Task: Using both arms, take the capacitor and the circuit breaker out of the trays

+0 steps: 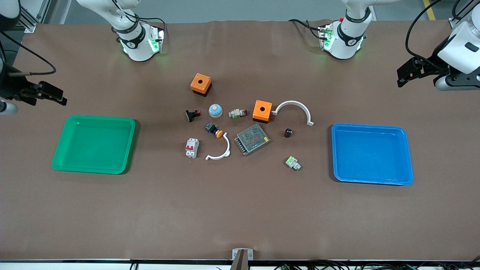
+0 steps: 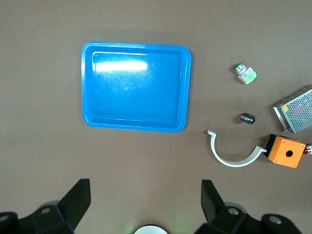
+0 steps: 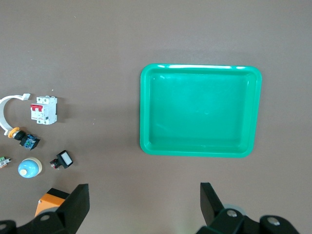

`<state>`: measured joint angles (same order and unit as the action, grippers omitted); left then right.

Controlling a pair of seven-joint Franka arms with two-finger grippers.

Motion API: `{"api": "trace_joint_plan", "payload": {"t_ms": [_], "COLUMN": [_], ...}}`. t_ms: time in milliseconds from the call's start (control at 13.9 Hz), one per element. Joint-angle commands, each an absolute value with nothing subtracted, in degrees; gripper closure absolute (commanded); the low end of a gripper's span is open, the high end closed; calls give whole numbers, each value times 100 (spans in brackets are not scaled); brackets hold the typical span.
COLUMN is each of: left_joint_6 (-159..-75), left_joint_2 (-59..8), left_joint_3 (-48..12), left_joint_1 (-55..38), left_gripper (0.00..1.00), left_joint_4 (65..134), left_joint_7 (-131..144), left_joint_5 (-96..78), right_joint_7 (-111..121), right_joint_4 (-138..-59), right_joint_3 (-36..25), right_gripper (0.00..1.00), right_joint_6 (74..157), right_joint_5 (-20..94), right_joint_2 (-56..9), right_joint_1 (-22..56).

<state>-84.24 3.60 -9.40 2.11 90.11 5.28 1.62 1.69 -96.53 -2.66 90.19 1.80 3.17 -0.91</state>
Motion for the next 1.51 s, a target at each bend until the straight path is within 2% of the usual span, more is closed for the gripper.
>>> {"api": "trace_joint_plan", "payload": {"t_ms": [0,575,1150,1437], "left_joint_6": [-8429,-8411,-8464,-8455], "left_joint_2": [448,396,308,308], "left_joint_3": [-888,-879,-940,-923], "left_joint_1": [264,272,237,264], "left_gripper": [0,0,0,0], "left_joint_4": [8948,8912,8903,8903], "left_joint_7": [255,220,237,229], "left_joint_5": [18,-26,-53,-53], "right_joint_7": [211,237,422,422], "right_joint_4": [-9958,-9862,-9160,-9141], "right_joint_3": [-264,-255,-246,-246], "right_gripper": [0,0,0,0], "right_joint_6": [9009,9018,8930,8842], "right_joint_5": [149,176,167,176], "right_joint_2": [738,694,229,211], "right_joint_1": [-149,-97,-79,-70]}}
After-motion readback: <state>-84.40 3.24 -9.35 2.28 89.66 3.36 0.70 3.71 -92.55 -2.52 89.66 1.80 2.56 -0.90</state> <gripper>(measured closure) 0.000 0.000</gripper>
